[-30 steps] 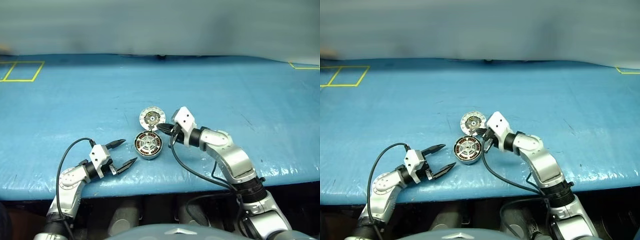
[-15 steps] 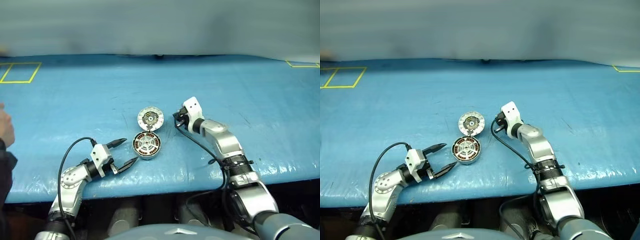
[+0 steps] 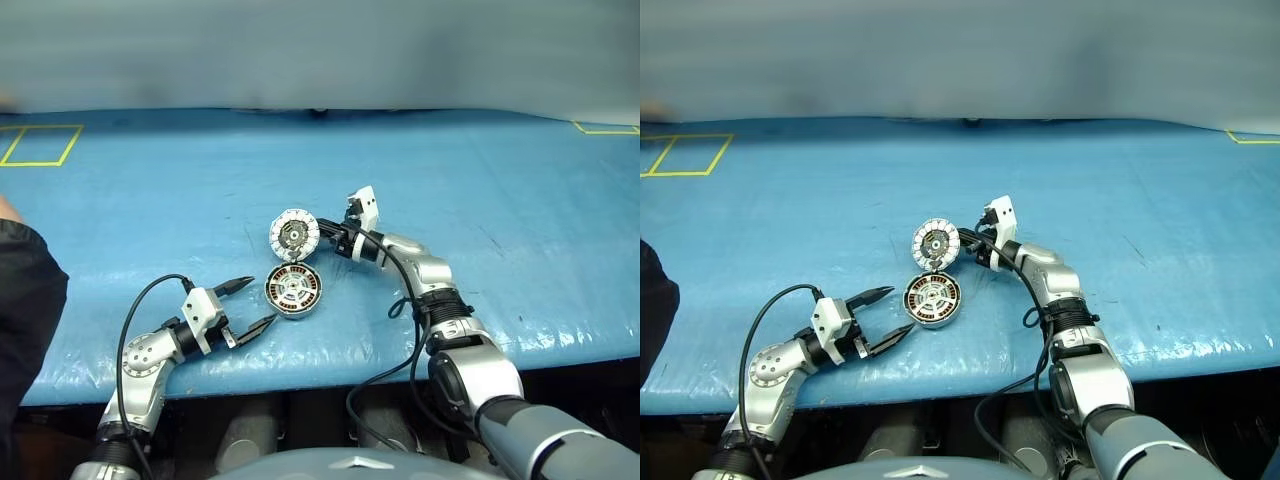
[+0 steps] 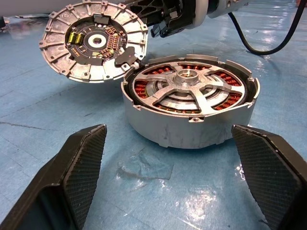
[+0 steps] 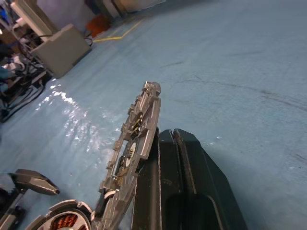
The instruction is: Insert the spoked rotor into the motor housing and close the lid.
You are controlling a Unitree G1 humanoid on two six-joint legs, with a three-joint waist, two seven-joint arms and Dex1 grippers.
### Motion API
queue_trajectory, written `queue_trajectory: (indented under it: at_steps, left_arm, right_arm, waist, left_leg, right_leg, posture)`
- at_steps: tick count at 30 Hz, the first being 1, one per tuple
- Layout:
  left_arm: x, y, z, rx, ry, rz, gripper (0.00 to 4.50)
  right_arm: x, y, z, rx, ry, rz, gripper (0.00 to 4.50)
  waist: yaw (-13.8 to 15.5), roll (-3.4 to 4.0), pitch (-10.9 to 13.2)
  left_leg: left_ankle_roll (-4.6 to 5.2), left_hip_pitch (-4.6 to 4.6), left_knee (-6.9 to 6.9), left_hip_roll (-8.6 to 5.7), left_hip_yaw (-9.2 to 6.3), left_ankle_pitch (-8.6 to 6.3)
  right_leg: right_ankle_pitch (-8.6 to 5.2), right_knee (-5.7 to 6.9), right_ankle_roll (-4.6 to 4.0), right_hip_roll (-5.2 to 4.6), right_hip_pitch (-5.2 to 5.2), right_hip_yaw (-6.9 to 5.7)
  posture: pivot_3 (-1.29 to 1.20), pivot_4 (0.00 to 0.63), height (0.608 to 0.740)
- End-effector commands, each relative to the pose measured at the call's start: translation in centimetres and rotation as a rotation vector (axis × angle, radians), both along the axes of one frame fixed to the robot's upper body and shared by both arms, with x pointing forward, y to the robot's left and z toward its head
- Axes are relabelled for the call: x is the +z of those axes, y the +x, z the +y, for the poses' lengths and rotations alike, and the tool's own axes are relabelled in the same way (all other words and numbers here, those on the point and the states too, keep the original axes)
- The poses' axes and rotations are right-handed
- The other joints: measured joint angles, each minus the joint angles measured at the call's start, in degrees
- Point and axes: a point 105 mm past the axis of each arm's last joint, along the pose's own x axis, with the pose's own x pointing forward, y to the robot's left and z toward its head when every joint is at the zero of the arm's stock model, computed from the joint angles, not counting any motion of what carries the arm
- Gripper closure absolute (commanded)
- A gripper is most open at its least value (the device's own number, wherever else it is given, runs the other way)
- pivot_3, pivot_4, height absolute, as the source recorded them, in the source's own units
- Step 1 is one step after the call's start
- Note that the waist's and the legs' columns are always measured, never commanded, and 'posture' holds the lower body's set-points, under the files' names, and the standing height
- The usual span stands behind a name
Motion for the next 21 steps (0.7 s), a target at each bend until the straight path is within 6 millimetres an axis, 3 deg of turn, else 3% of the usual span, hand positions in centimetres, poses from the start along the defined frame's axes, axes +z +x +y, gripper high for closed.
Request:
queue_trajectory:
  at_steps: [1, 10, 21]
  left_arm:
    - [0.6, 0.1, -0.1, -0.008, 0.006, -0.034, 0.06]
    - [0.3, -0.1, 0.2, 0.001, 0.008, -0.023, 0.06]
    - [0.1, -0.3, 0.6, 0.018, 0.003, -0.009, 0.06]
  right_arm:
    - [2.1, -0.1, 0.3, 0.053, 0.071, -0.042, 4.46]
    - [2.5, -2.9, 0.8, 0.181, 0.066, -0.103, 4.46]
    - [2.1, -6.3, 1.3, 0.250, -0.181, -0.268, 4.46]
  waist:
    - [0.0, 0.00, 0.0]
    - [-0.2, 0.04, 0.0]
    - [0.0, 0.04, 0.0]
  left_leg:
    - [-0.02, 0.00, -0.01, 0.00, 0.00, 0.00]
    - [-0.30, -0.02, -0.05, 0.00, -0.02, -0.16]
    - [-0.36, -0.03, -0.03, 0.00, -0.02, -0.19]
  right_leg:
    - [0.00, 0.00, 0.00, 0.00, -0.01, 0.00]
    - [0.09, 0.00, 0.15, -0.03, -0.06, 0.00]
    - [0.05, 0.00, 0.09, -0.05, -0.07, -0.01]
  posture:
    - [0.00, 0.150, 0.740]
    - [0.00, 0.150, 0.740]
    - [0.00, 0.150, 0.740]
